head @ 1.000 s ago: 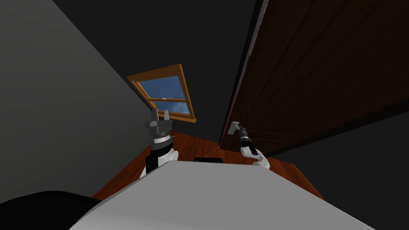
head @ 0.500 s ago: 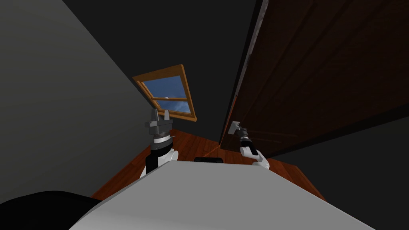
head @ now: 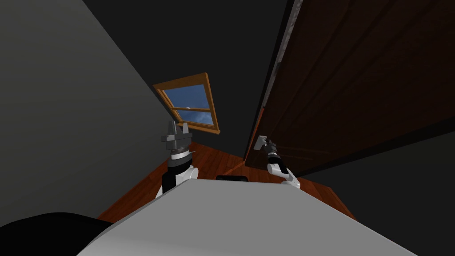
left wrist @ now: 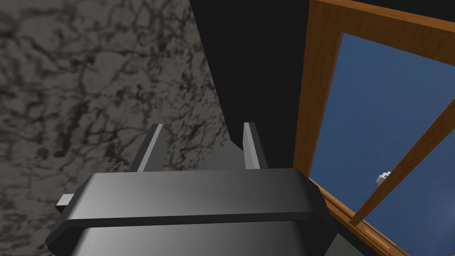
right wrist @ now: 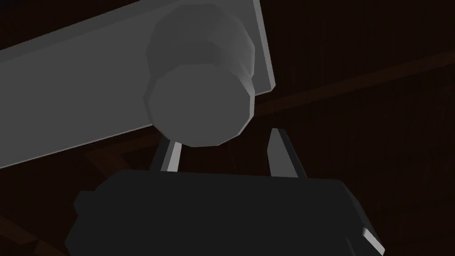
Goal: Pull the door open
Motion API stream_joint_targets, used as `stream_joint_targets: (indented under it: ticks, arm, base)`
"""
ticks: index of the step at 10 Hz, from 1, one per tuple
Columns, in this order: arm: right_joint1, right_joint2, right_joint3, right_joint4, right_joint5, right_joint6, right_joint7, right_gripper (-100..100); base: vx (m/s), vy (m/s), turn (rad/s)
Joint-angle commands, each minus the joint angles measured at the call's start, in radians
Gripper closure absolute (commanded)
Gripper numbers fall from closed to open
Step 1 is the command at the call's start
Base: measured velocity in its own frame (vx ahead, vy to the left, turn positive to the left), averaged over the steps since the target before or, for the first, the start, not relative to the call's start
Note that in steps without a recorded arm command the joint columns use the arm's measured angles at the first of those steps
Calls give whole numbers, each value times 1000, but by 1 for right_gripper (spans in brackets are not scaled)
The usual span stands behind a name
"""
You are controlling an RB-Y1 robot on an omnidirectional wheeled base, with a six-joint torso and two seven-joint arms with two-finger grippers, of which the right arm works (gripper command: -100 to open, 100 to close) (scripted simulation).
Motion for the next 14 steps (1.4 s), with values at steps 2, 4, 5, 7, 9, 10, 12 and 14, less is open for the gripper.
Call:
stream_joint_targets:
  ticks: [2, 4, 5, 7, 9, 10, 12, 14]
  arm:
    - [5, 19, 21, -15, -55, 6, -64, -100]
    - [8, 31, 30, -26, -109, 7, -122, -100]
    - [10, 37, 35, -31, -138, 9, -150, -100]
    - [12, 44, 40, -37, -169, 10, -191, -100]
    - [15, 57, 51, -50, -232, 12, -254, -100]
    - [15, 57, 51, -50, -232, 12, -261, -100]
    - [18, 71, 62, -62, -296, 14, -325, -100]
    - [20, 78, 67, -68, -327, 15, -366, -100]
  base:
    - [-100, 8, 97]
    - [-95, 0, 58]
    - [-100, -29, 61]
    - [-79, -26, 52]
    - [-63, -26, 62]
    - [-53, -18, 26]
    - [-71, -24, 56]
    - [-63, -19, 32]
